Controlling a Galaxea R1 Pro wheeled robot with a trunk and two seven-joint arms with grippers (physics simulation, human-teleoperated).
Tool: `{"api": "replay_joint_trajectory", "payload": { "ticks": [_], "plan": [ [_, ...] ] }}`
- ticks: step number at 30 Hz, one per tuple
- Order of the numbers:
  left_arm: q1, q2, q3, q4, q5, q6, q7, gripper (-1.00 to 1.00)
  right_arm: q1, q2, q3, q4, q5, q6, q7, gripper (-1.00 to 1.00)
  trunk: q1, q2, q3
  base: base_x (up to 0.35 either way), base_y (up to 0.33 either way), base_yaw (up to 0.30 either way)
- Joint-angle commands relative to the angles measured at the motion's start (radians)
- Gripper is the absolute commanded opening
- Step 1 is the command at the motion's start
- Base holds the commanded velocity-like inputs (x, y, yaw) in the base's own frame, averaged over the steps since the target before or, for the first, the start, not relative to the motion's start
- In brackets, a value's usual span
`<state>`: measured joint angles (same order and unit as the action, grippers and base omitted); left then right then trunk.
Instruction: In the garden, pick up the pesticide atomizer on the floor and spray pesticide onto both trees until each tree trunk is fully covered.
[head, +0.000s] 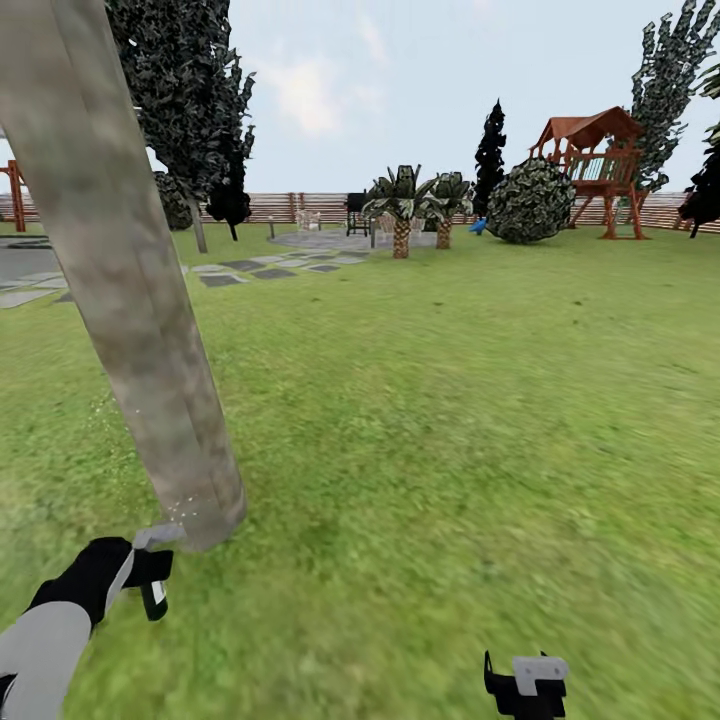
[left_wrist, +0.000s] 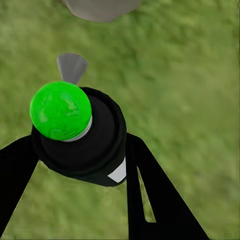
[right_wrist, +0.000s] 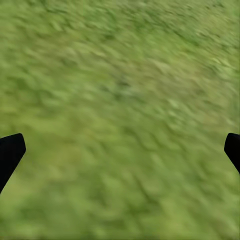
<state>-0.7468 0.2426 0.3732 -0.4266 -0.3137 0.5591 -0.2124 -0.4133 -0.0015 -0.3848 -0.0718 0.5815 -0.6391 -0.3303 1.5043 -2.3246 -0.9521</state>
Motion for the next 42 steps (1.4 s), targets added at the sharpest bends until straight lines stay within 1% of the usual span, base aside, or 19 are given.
{"api": "replay_joint_trajectory", "payload": {
  "ticks": [1, 3, 4, 5, 8, 14, 15, 17, 19, 20, 23, 24, 27, 30, 33, 35, 38, 39, 42],
  "plan": [
    [-0.005, 0.017, 0.007, -0.022, -0.008, 0.005, -0.006, -1.0, -0.001, 0.0, -0.005, 0.002, 0.011, -0.002, -0.006, 1.0, 0.0, 0.0, -0.001, 0.0, 0.0, 0.0],
    [-0.006, 0.061, 0.006, -0.039, -0.009, 0.006, -0.006, -1.0, -0.001, 0.0, -0.005, 0.002, 0.011, -0.002, -0.007, 1.0, 0.0, 0.0, -0.001, 0.0, 0.0, 0.0],
    [0.0, 0.1, 0.004, -0.047, -0.008, 0.0, -0.011, -1.0, -0.001, 0.0, -0.005, 0.002, 0.011, -0.002, -0.007, 1.0, 0.0, 0.0, -0.001, 0.0, 0.0, 0.0],
    [0.001, 0.104, 0.002, -0.049, -0.007, -0.003, -0.012, -1.0, -0.001, 0.0, -0.005, 0.003, 0.011, -0.002, -0.007, 1.0, 0.0, 0.0, -0.001, 0.0, 0.0, 0.0],
    [0.003, 0.101, 0.005, -0.046, -0.006, -0.003, -0.014, -1.0, -0.001, 0.0, -0.005, 0.003, 0.011, -0.002, -0.007, 1.0, 0.0, 0.0, -0.001, 0.112, 0.0, 0.0],
    [0.002, 0.066, -0.011, -0.051, -0.006, 0.009, -0.013, -1.0, -0.001, 0.0, -0.005, 0.003, 0.011, -0.002, -0.007, 1.0, 0.0, 0.0, -0.001, 0.26, 0.0, 0.0],
    [0.0, 0.062, -0.026, -0.051, -0.006, 0.009, -0.013, -1.0, -0.001, 0.0, -0.005, 0.003, 0.011, -0.002, -0.007, 1.0, 0.0, 0.0, -0.001, 0.034, 0.0, 0.0],
    [-0.001, 0.058, -0.088, -0.05, -0.006, 0.009, -0.015, -1.0, -0.001, -0.001, -0.005, 0.003, 0.011, -0.002, -0.007, 1.0, 0.0, 0.0, -0.001, 0.012, 0.0, 0.0],
    [0.0, 0.066, -0.167, -0.049, -0.009, 0.007, -0.048, -1.0, -0.001, -0.001, -0.005, 0.003, 0.011, -0.002, -0.007, 1.0, 0.0, 0.0, -0.001, 0.003, 0.0, 0.0],
    [0.002, 0.072, -0.179, -0.049, -0.015, 0.007, -0.07, -1.0, -0.001, 0.0, -0.005, 0.003, 0.011, -0.002, -0.007, 1.0, 0.0, 0.0, -0.001, 0.0, 0.0, 0.0],
    [0.003, 0.121, -0.19, -0.041, -0.044, 0.006, -0.096, -1.0, -0.001, 0.0, -0.005, 0.003, 0.011, -0.002, -0.007, 1.0, 0.0, 0.0, -0.001, 0.0, 0.0, 0.0],
    [0.006, 0.123, -0.198, -0.033, -0.049, 0.002, -0.099, -1.0, -0.001, 0.0, -0.005, 0.003, 0.011, -0.002, -0.007, 1.0, 0.0, 0.0, -0.001, 0.0, 0.0, 0.0],
    [0.012, 0.072, -0.222, -0.027, -0.052, 0.006, -0.102, -1.0, -0.001, 0.0, -0.005, 0.003, 0.011, -0.002, -0.006, 1.0, 0.0, 0.0, -0.001, 0.0, 0.0, 0.0],
    [0.003, 0.058, -0.225, -0.038, -0.052, 0.035, -0.101, -1.0, -0.001, 0.0, -0.005, 0.003, 0.011, -0.002, -0.006, 1.0, 0.0, 0.0, -0.001, 0.0, 0.0, 0.0],
    [0.001, 0.071, -0.226, -0.042, -0.055, 0.091, -0.101, -1.0, -0.001, 0.0, -0.005, 0.003, 0.011, -0.002, -0.006, 1.0, 0.0, 0.0, -0.001, 0.0, 0.0, 0.0],
    [0.001, 0.121, -0.225, -0.044, -0.053, 0.104, -0.101, -1.0, -0.001, 0.0, -0.005, 0.003, 0.011, -0.002, -0.006, 1.0, 0.0, 0.0, -0.001, 0.0, 0.0, 0.0],
    [0.004, 0.139, -0.221, -0.044, -0.05, 0.105, -0.108, -1.0, -0.001, 0.0, -0.005, 0.003, 0.011, -0.002, -0.006, 1.0, 0.0, 0.0, -0.001, 0.0, 0.0, 0.0],
    [0.001, 0.144, -0.22, -0.056, -0.051, 0.106, -0.162, -1.0, -0.001, 0.0, -0.005, 0.003, 0.011, -0.002, -0.007, 1.0, 0.0, 0.0, -0.001, 0.0, 0.0, 0.183],
    [-0.01, 0.144, -0.22, -0.175, -0.054, 0.14, -0.212, -1.0, -0.001, -0.001, -0.005, 0.001, 0.011, -0.002, -0.007, 1.0, 0.0, 0.0, -0.001, 0.0, 0.0, 0.249]
  ]
}}
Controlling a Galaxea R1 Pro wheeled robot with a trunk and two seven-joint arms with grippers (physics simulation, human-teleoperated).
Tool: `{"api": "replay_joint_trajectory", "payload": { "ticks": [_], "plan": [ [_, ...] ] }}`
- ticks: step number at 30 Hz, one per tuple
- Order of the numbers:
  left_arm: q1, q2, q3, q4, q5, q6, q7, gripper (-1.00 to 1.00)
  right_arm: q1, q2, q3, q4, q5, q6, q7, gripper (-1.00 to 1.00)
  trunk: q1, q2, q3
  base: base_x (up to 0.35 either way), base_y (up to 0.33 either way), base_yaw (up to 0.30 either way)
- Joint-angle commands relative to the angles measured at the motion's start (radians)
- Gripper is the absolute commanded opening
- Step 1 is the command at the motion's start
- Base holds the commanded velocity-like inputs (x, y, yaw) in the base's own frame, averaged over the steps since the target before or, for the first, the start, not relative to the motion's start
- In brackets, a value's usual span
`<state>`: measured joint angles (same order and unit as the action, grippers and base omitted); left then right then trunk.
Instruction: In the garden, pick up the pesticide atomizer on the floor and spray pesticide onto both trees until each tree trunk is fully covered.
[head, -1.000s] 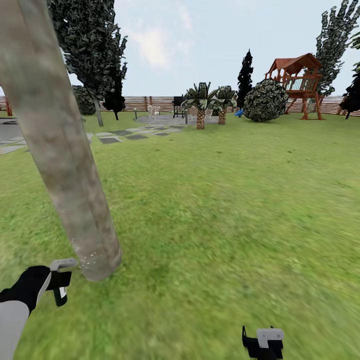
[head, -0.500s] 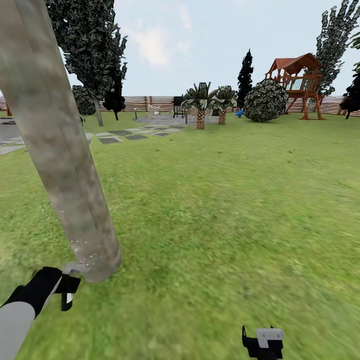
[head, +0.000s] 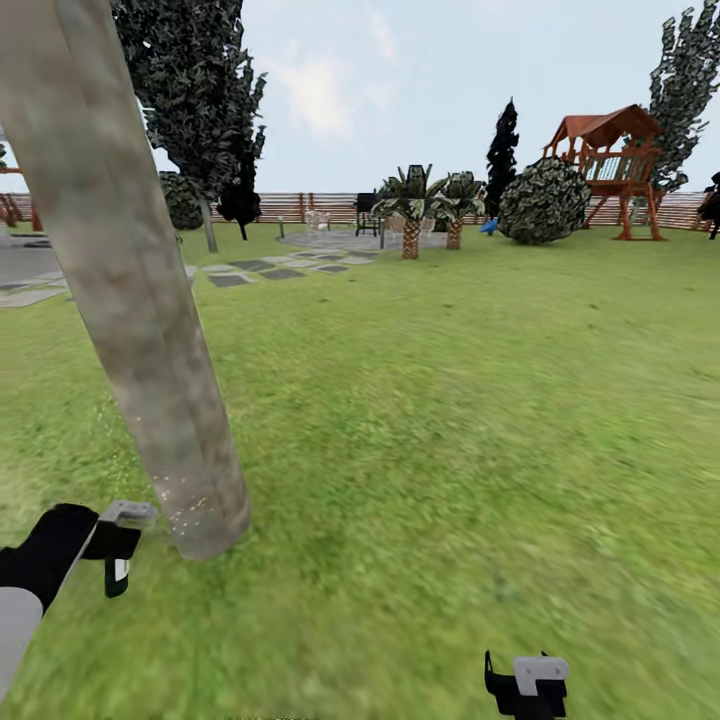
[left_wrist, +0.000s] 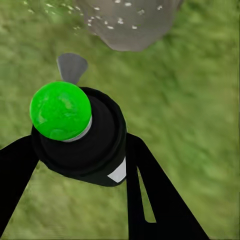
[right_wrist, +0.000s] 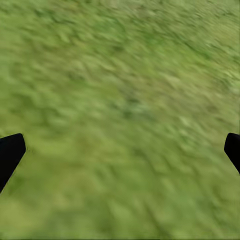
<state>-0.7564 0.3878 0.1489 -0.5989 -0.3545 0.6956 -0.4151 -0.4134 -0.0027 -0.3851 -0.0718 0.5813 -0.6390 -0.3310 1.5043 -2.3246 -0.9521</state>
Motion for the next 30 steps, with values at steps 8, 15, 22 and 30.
{"api": "replay_joint_trajectory", "payload": {
  "ticks": [8, 15, 22, 30],
  "plan": [
    [-0.005, 0.003, 0.006, -0.207, -0.014, 0.171, -0.097, -1.0, -0.001, 0.0, -0.005, 0.001, 0.011, -0.002, -0.006, 1.0, 0.0, 0.0, -0.001, 0.006, -0.023, 0.203],
    [-0.003, 0.0, 0.002, -0.238, -0.014, 0.193, -0.117, -1.0, -0.001, 0.0, -0.005, 0.001, 0.011, -0.002, -0.006, 1.0, 0.0, 0.0, -0.001, 0.035, -0.251, 0.118],
    [-0.003, 0.001, 0.005, -0.24, -0.013, 0.194, -0.117, -1.0, -0.001, 0.0, -0.005, 0.001, 0.011, -0.002, -0.006, 1.0, 0.0, 0.0, -0.001, -0.036, -0.275, 0.239],
    [-0.004, 0.0, 0.0, -0.242, -0.013, 0.196, -0.117, -1.0, -0.001, 0.0, -0.005, 0.001, 0.01, -0.002, -0.006, 1.0, 0.0, 0.0, -0.001, 0.177, -0.242, 0.008]
  ]
}}
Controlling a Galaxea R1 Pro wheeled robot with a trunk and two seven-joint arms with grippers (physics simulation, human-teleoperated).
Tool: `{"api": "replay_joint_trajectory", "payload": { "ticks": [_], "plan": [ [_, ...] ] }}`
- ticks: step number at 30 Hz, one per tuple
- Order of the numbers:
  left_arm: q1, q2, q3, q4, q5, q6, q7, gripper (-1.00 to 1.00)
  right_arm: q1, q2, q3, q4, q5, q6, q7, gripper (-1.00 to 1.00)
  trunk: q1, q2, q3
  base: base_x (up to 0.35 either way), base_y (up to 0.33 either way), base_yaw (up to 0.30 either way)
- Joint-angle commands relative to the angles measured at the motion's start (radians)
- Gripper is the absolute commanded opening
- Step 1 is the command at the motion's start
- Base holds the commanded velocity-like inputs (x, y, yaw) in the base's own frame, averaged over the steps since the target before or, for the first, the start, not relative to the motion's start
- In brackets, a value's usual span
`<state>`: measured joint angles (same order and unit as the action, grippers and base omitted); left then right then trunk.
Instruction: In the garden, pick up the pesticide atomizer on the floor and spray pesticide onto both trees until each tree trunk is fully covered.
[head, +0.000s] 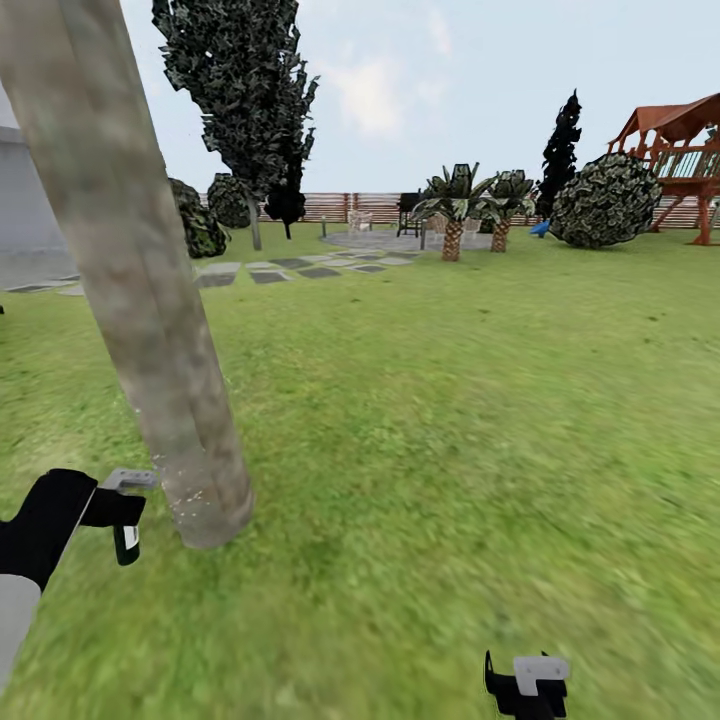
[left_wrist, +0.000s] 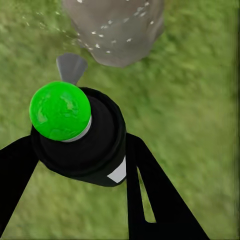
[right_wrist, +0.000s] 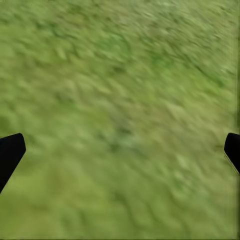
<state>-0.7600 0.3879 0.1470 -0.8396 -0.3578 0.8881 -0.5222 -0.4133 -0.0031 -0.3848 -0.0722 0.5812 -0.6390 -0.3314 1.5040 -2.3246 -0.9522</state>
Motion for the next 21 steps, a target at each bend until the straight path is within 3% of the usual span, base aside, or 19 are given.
{"api": "replay_joint_trajectory", "payload": {
  "ticks": [1, 6, 12, 15, 21],
  "plan": [
    [-0.001, 0.0, 0.003, -0.003, -0.01, 0.003, -0.01, -1.0, -0.001, 0.0, -0.005, 0.002, 0.011, -0.002, -0.006, 1.0, 0.0, 0.0, -0.001, 0.19, -0.236, 0.0],
    [0.0, 0.0, 0.008, -0.043, -0.008, 0.005, -0.01, -1.0, -0.001, 0.0, -0.005, 0.002, 0.01, -0.002, -0.006, 1.0, 0.0, 0.0, -0.001, 0.19, -0.216, 0.0],
    [-0.001, 0.002, 0.008, -0.046, -0.007, 0.009, -0.01, -1.0, -0.001, 0.0, -0.005, 0.002, 0.01, -0.002, -0.006, 1.0, 0.0, 0.0, -0.001, 0.007, -0.279, 0.009],
    [-0.002, 0.002, 0.008, -0.052, -0.006, 0.048, -0.01, -1.0, -0.001, 0.0, -0.005, 0.002, 0.01, -0.002, -0.006, 1.0, 0.0, 0.0, 0.0, -0.081, -0.282, 0.222],
    [-0.002, 0.002, 0.008, -0.061, -0.007, 0.055, -0.01, -1.0, -0.001, 0.0, -0.005, 0.002, 0.011, -0.002, -0.006, 1.0, 0.0, 0.0, 0.003, -0.081, -0.282, 0.263]
  ]
}}
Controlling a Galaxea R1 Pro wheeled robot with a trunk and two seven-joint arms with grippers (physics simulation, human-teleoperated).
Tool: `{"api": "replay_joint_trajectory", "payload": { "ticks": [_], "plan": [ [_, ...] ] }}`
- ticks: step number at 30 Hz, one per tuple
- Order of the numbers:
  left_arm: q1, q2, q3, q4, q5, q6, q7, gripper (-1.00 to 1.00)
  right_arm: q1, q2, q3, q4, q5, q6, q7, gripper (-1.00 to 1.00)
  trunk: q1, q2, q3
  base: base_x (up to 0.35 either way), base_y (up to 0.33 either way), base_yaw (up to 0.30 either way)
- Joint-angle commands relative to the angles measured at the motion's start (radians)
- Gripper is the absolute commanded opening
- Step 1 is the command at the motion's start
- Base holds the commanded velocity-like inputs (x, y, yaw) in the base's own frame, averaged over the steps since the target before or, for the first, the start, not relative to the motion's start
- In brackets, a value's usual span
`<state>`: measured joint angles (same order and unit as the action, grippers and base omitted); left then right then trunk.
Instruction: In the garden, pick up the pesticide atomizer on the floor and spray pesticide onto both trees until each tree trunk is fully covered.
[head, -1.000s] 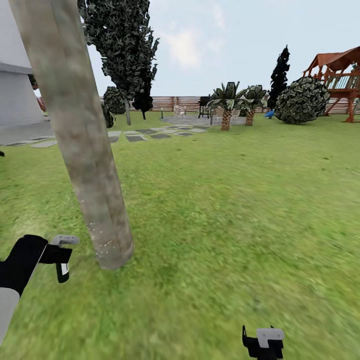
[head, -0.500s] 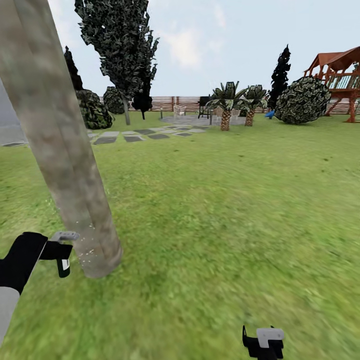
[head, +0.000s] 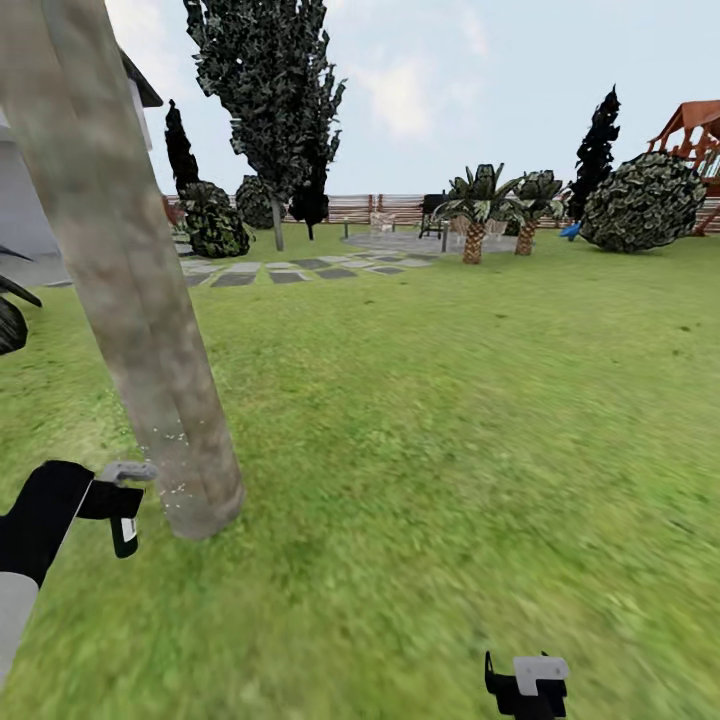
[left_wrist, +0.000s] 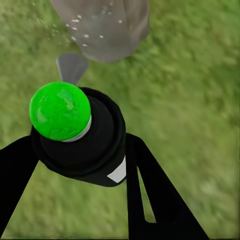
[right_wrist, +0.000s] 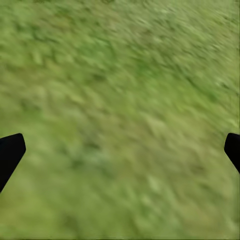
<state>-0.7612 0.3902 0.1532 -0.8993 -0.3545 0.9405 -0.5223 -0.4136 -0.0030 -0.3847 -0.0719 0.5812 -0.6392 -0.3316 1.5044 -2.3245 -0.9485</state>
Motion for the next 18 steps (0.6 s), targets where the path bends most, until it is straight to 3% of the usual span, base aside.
{"api": "replay_joint_trajectory", "payload": {
  "ticks": [1, 10, 18],
  "plan": [
    [0.0, -0.001, 0.002, -0.001, -0.011, 0.003, -0.01, -1.0, -0.001, 0.0, -0.005, 0.001, 0.011, -0.002, -0.006, 1.0, 0.0, 0.0, -0.001, -0.009, -0.282, 0.261],
    [0.012, -0.002, 0.004, 0.01, -0.012, -0.003, -0.009, -1.0, -0.001, 0.0, -0.005, 0.001, 0.011, -0.002, -0.006, 1.0, 0.0, 0.0, 0.0, 0.14, -0.255, 0.062],
    [0.017, -0.002, 0.008, 0.099, -0.011, -0.016, -0.001, -1.0, -0.001, 0.0, -0.005, 0.001, 0.011, -0.002, -0.006, 1.0, 0.0, 0.0, 0.0, 0.013, -0.276, 0.262]
  ]
}}
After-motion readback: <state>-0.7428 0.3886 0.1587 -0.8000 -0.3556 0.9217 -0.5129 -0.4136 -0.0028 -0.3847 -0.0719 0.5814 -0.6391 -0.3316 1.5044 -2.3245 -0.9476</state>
